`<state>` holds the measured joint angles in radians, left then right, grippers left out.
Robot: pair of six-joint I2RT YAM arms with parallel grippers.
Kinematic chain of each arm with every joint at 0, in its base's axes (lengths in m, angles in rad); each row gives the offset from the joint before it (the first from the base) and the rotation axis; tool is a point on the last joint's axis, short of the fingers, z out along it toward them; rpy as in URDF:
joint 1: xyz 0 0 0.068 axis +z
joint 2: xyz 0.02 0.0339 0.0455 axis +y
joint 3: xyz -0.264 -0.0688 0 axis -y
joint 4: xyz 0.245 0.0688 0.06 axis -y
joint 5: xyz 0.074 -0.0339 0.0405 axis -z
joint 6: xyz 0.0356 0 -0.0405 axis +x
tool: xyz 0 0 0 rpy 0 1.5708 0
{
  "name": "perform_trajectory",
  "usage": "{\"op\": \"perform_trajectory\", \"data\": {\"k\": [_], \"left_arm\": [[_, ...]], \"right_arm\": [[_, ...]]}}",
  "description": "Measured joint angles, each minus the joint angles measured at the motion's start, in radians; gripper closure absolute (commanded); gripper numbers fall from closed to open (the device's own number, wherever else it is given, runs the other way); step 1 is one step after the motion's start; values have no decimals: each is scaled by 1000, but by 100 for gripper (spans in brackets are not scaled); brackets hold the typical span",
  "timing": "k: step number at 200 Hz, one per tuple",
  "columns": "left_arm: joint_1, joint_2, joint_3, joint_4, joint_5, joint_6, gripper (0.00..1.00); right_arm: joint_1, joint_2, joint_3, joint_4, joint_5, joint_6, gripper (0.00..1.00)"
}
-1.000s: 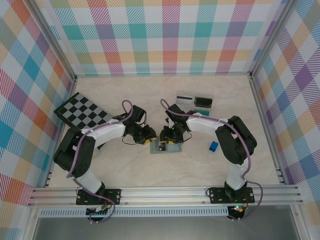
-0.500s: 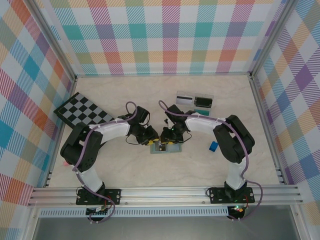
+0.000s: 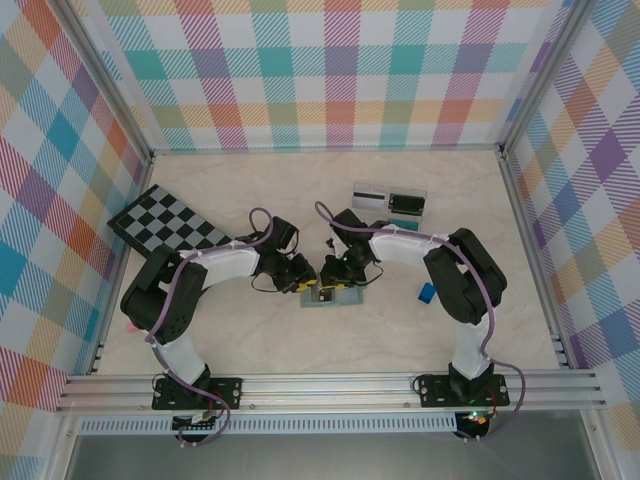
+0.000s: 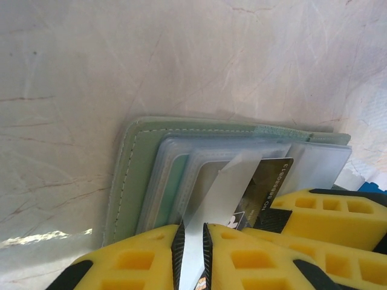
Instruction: Take the credit cards out of the card holder
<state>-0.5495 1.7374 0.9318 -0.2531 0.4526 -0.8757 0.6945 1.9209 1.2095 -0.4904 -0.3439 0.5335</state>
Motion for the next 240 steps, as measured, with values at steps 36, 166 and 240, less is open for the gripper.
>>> {"op": "perform_trajectory", "data": {"k": [36, 166, 240], "left_arm": [[0, -7, -12, 17, -1, 0, 80], [-6, -29, -12, -2, -19, 20, 70], [-7, -56, -12, -47, -23, 39, 78]], "right_arm": [[-3, 2, 3, -4, -5, 1, 82], [-7, -66, -16, -21, 0, -34, 100], [-8, -66, -31, -39, 3, -53, 98]]}}
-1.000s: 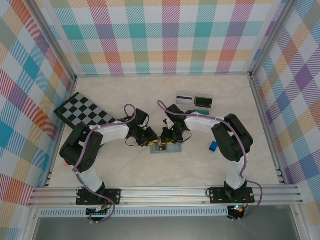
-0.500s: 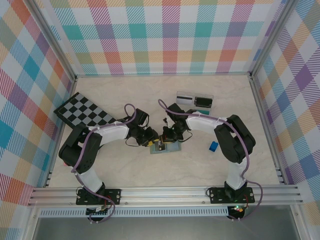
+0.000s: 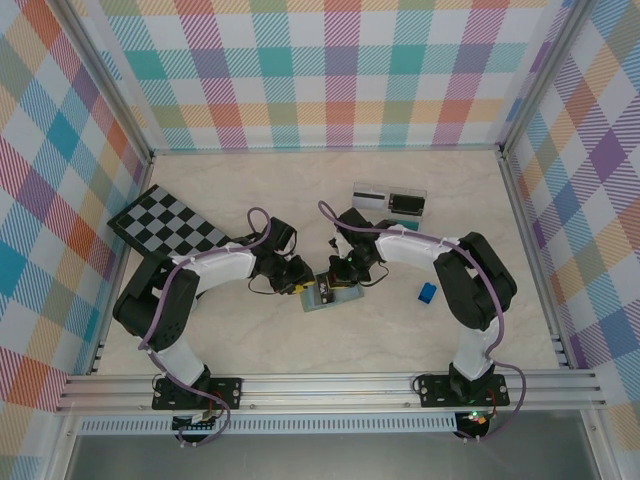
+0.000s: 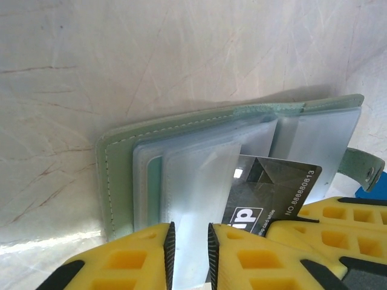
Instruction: Take the credit cards out of the card holder
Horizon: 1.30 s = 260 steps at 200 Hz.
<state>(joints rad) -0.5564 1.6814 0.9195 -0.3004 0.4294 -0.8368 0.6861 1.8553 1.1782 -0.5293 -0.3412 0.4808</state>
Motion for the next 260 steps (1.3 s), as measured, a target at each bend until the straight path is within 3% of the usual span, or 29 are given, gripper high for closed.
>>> {"op": "perform_trajectory", "data": {"k": [32, 82, 235, 260], "left_arm": [[-9, 5, 0, 0, 6, 5, 82], [-13, 37, 1, 8, 16, 7, 86], [-13, 42, 0, 11, 10, 7, 87], [-13, 42, -1, 11, 7, 7, 87]], "right_arm": [[-6, 20, 10, -10, -3, -3, 94], [-20, 55, 9, -10, -55, -21, 76], [-67, 41, -113, 181, -203, 53, 77], [-71, 34, -130, 208, -210, 66, 84]]}}
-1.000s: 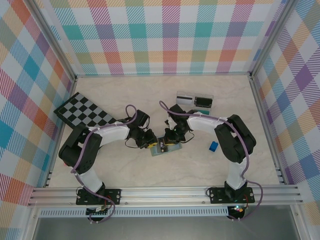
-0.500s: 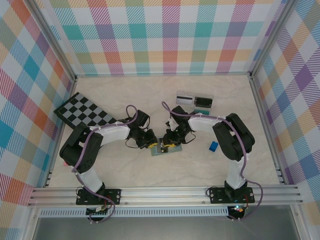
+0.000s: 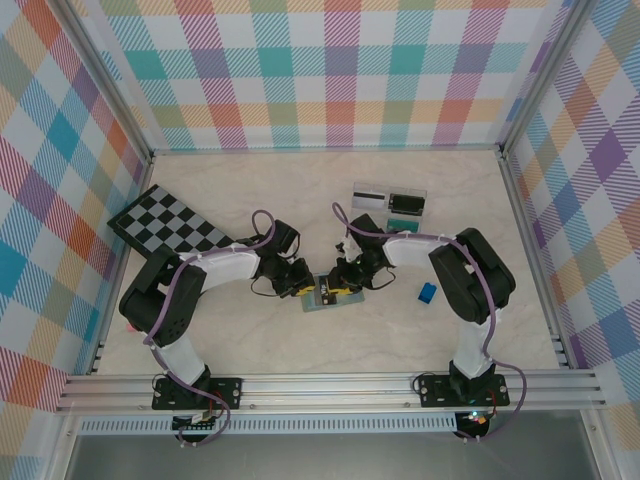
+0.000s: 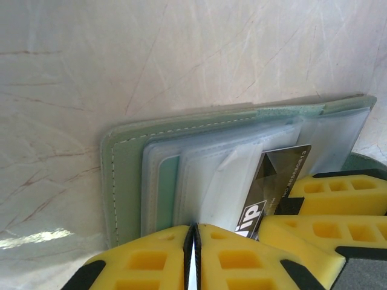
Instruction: Take the credit cards out of the card holder
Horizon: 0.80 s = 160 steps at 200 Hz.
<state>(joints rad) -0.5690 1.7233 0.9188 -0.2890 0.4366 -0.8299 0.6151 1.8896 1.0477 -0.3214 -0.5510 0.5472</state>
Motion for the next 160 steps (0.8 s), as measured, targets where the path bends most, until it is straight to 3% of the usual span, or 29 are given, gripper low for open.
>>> {"op": "perform_trajectory", "data": {"k": [20, 78, 160], "left_arm": [[0, 0, 0, 0, -2, 0, 84], [-5, 9, 38, -47, -10, 22, 78], [11, 20, 211, -164, -37, 44, 43]], "right_arm": [[0, -5, -3, -1, 11, 12, 92], [6, -145, -5, -63, 126, -9, 100], [6, -267, 85, -267, 257, -131, 100]]}}
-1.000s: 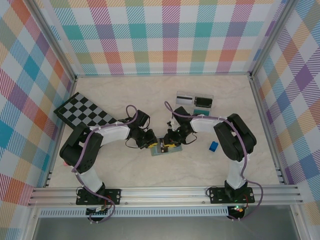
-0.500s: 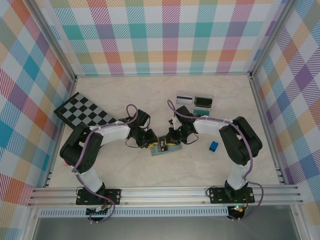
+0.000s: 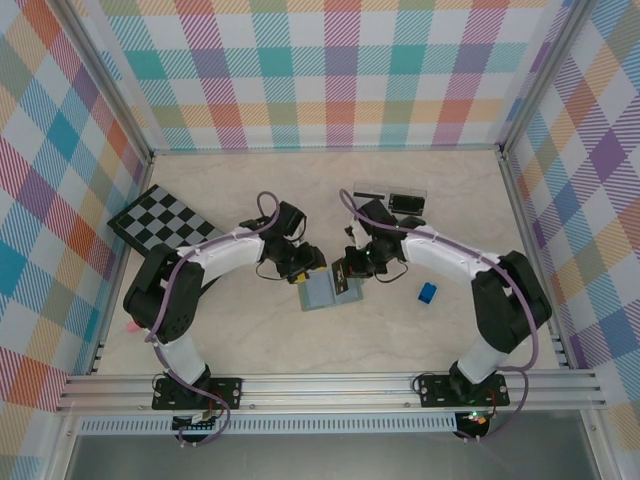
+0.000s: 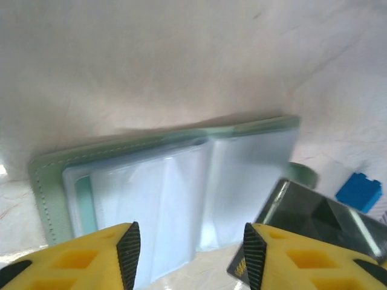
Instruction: Take the credit cards out of the card holder
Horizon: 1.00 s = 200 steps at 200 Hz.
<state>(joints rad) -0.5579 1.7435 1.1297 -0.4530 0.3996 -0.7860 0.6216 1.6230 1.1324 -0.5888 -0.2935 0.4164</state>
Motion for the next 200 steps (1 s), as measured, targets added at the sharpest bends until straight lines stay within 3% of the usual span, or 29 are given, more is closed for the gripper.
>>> {"op": "perform_trajectory", "data": {"k": [50, 95, 149, 200], "left_arm": [[91, -157, 14, -101, -70, 27, 20], [161, -308, -11, -163, -104, 76, 0], [187, -399, -74, -195, -114, 148, 0], [188, -408, -105, -199, -105, 167, 0]], "right_arm": [[-29, -107, 190, -82, 122, -172, 100], [-157, -135, 269, -110, 182, -364, 100], [-333, -131, 344, -108, 129, -740, 100], [-466, 31, 573, -203, 68, -1084, 100]]}}
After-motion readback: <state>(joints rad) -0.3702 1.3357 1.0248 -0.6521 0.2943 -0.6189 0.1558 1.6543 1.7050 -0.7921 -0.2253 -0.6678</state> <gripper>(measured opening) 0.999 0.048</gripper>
